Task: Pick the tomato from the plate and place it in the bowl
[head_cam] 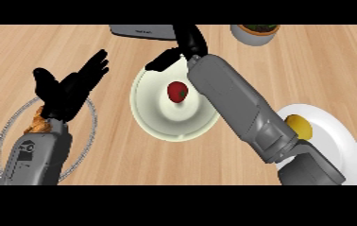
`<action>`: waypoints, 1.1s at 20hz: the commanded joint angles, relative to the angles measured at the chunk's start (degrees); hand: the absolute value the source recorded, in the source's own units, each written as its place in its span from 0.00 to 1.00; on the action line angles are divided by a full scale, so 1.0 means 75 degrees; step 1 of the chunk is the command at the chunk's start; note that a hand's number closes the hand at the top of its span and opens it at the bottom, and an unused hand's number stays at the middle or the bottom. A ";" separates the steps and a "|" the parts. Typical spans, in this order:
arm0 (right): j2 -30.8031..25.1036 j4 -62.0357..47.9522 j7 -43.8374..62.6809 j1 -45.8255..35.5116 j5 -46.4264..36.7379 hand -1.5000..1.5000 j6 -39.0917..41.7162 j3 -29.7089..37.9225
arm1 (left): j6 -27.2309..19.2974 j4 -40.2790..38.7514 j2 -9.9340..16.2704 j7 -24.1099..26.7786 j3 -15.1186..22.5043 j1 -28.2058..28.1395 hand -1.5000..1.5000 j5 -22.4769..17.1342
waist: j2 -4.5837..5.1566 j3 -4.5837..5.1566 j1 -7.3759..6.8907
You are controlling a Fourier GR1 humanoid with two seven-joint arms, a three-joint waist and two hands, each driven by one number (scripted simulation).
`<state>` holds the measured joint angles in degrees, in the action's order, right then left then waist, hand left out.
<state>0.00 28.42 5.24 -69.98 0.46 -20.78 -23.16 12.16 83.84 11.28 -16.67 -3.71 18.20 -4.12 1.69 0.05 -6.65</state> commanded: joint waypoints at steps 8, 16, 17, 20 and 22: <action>-0.0570 -0.1016 -0.1243 -0.0435 0.0104 0.00 -0.0388 0.0938 | 0.0024 -0.0163 0.0328 0.0196 -0.0537 -0.0342 0.50 -0.0105 | -0.0148 -0.0004 0.0679; -0.2383 0.1598 -0.2579 0.1385 0.0363 0.00 0.1788 0.0879 | 0.0048 0.0389 0.0466 -0.0109 -0.0798 -0.1025 0.50 -0.0326 | -0.0317 -0.0010 0.1069; -0.2613 0.1949 -0.2670 0.1666 0.0468 0.00 0.1948 0.0949 | 0.0112 -0.0082 0.0552 0.0072 -0.0933 -0.0710 0.50 -0.0359 | -0.0310 -0.0007 0.1167; -0.2744 0.3447 -0.2616 0.2535 0.1001 0.00 0.2509 0.1040 | -0.0072 0.0514 0.0459 -0.0176 -0.0851 -0.1074 0.50 -0.0294 | -0.0393 -0.0011 0.1256; -0.3222 0.4117 -0.2608 0.2822 0.1501 0.00 0.3569 0.1155 | -0.0107 0.0186 0.0493 0.0099 -0.0840 -0.1015 0.50 -0.0087 | -0.0390 -0.0008 0.1381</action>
<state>-19.76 49.37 -13.74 -54.01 7.28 -2.63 -15.55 11.68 85.79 14.33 -16.51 -9.48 10.92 -5.53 -0.96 -0.02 2.52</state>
